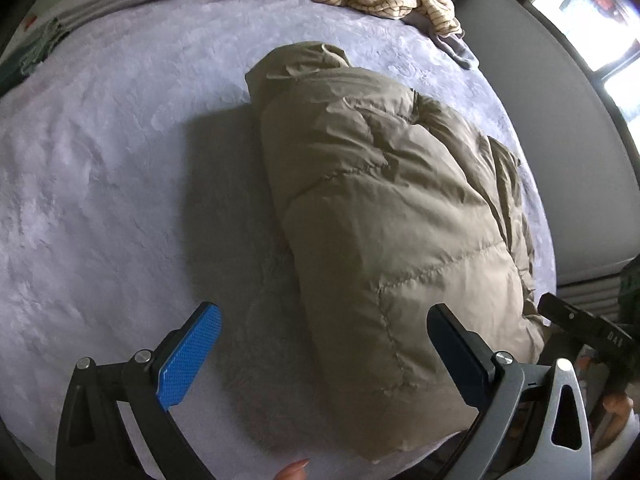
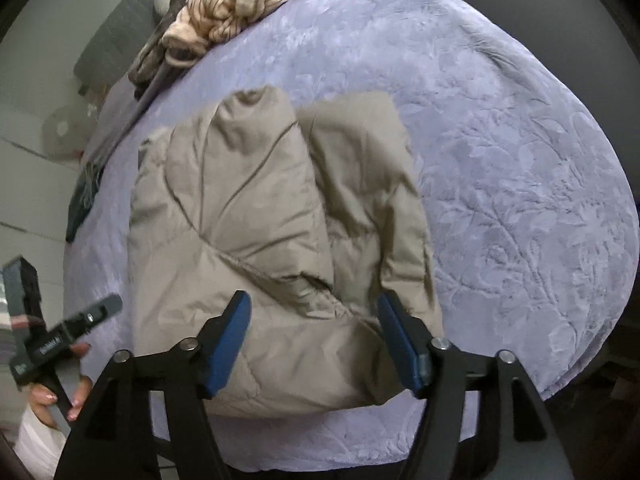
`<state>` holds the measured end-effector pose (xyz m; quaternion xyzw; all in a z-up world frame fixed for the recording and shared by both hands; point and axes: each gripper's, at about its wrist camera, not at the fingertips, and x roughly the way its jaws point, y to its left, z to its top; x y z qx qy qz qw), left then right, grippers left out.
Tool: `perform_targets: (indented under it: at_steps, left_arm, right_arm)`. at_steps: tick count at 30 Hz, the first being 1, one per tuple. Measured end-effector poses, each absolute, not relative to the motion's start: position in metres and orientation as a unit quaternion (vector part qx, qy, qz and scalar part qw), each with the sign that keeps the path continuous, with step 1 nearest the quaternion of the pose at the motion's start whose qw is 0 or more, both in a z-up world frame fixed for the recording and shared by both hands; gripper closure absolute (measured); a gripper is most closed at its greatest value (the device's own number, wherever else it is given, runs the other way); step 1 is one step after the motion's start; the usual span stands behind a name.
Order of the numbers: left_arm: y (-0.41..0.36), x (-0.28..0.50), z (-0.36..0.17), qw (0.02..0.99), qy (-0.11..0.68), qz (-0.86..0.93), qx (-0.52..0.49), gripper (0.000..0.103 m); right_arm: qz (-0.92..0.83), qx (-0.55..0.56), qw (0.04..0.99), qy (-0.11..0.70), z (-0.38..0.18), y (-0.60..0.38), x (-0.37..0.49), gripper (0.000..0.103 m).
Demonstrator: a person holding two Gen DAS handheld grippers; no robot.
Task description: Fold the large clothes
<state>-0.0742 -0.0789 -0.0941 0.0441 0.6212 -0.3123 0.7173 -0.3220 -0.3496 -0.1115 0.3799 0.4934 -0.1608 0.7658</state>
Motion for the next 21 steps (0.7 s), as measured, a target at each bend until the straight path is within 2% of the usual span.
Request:
perform_targets:
  at_steps: [9,11,12,21]
  left_arm:
    - [-0.083,-0.051,-0.112,0.695,0.65,-0.304,-0.031,0.0]
    - [-0.087,-0.047,-0.117,0.691,0.654,-0.304,-0.039,0.0]
    - [-0.089,-0.044,-0.121,0.688,0.657,-0.306,-0.046,0.0]
    - [-0.103,-0.024,-0.154,0.636,0.682,-0.341,-0.119,0.0]
  right_arm:
    - [-0.14,0.433,0.754,0.474,-0.126,-0.415,-0.312,0.022]
    - [-0.126,0.454,0.746,0.471,-0.137,-0.429,-0.303,0.01]
    - [-0.119,0.464,0.742,0.468,-0.143,-0.437,-0.299,0.0]
    - [-0.054,0.568,0.689,0.447,-0.207,-0.488,-0.282,0.0]
